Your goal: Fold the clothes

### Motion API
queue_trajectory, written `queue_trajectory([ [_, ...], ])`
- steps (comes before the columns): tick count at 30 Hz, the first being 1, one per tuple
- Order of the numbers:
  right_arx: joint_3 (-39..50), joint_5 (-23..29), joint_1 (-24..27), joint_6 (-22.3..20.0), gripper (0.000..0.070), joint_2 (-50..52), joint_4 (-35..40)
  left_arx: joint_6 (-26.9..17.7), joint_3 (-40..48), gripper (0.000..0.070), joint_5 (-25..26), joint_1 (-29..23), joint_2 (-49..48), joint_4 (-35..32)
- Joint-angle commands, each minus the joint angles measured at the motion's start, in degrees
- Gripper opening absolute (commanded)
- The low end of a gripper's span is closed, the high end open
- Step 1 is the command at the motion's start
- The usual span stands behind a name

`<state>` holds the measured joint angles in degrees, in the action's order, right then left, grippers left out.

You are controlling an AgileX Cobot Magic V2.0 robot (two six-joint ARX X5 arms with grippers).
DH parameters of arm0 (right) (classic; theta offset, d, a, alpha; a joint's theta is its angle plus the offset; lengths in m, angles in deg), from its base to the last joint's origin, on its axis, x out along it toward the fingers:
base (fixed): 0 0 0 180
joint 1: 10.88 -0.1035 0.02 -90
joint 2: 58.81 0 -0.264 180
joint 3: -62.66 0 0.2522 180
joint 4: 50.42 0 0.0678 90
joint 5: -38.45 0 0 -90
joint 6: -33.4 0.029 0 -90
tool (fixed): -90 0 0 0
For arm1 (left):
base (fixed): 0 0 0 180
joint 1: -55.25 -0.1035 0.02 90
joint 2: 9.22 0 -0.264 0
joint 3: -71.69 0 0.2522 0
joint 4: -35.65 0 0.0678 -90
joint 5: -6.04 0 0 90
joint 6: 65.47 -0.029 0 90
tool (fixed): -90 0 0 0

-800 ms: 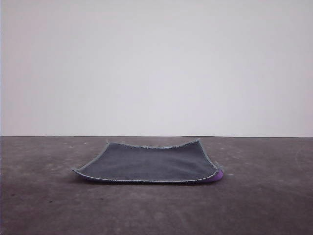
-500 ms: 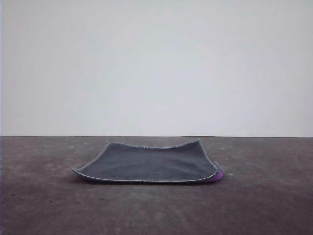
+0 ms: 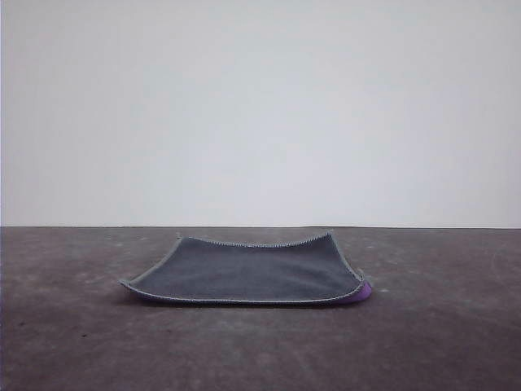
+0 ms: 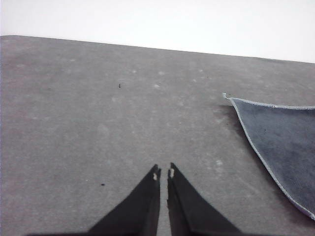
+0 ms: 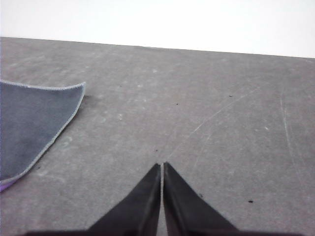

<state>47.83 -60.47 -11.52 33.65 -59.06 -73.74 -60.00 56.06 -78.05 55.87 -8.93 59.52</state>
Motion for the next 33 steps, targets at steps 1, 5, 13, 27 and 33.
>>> queue_trajectory([
  [1, 0.42, -0.07, 0.04, 0.61, 0.0004, 0.04, 0.61, 0.17, 1.05, 0.0016, 0.09, 0.09, -0.11, 0.55],
  [5, 0.42, -0.07, 0.04, 0.63, 0.0004, 0.04, 0.59, 0.2, 1.05, 0.0016, 0.09, 0.09, -0.11, 0.53],
  [13, 0.42, -0.15, 0.02, 1.38, 0.0004, 0.04, 0.28, 0.13, 1.05, 0.0016, 0.07, 0.09, -0.11, 0.2],
  [27, 0.37, 2.2, 0.04, 5.47, 0.0004, 0.0, 0.28, 0.28, 0.4, 0.0011, 0.09, 0.12, -0.11, 0.09],
  [33, -1.8, 4.72, 0.02, 11.46, 0.0003, -0.08, 0.98, 4.55, -3.25, 0.0011, -1.15, 0.73, 0.5, -2.71],
])
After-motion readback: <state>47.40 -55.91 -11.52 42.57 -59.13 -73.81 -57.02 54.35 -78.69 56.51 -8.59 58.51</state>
